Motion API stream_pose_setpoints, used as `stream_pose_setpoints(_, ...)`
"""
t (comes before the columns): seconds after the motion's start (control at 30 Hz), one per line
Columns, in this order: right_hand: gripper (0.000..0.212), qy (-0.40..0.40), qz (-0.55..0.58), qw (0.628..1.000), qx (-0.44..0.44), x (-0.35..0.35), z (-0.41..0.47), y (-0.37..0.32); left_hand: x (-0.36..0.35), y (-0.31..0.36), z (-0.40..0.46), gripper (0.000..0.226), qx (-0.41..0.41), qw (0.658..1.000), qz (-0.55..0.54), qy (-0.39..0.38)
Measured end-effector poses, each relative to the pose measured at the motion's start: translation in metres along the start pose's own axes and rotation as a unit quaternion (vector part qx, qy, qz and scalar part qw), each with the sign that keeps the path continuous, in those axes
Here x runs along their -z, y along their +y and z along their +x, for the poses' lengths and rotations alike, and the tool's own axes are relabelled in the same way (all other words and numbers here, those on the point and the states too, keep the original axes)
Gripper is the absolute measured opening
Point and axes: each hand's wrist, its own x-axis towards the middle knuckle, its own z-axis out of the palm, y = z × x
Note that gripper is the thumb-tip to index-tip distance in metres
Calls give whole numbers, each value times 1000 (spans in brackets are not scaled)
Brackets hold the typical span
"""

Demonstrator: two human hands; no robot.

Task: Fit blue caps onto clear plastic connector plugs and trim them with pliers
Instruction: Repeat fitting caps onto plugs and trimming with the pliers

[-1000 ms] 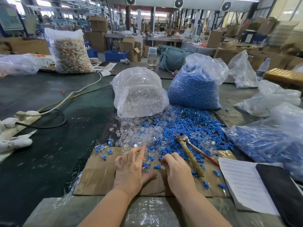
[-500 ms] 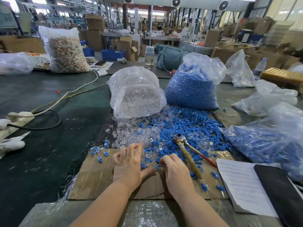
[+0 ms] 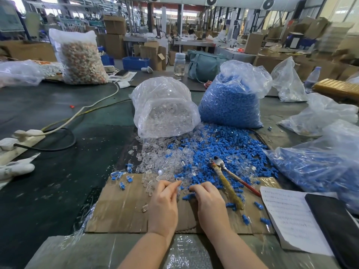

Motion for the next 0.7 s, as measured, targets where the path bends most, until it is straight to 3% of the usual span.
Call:
stream_pose_setpoints(0.1,33,31,9,999,-8,-2,-2,0,-2,2,-6,38,22,1000,-21,-3)
stream_pose_setpoints(0.3,18,57,22,998,-25,-4,-5,1,0,3,-7,24,47,998,-40,22)
stream_pose_setpoints(0.7,25,113,-40,993,22,-4,-8,2,-2,-1,-14,18,-13,1000,1,17)
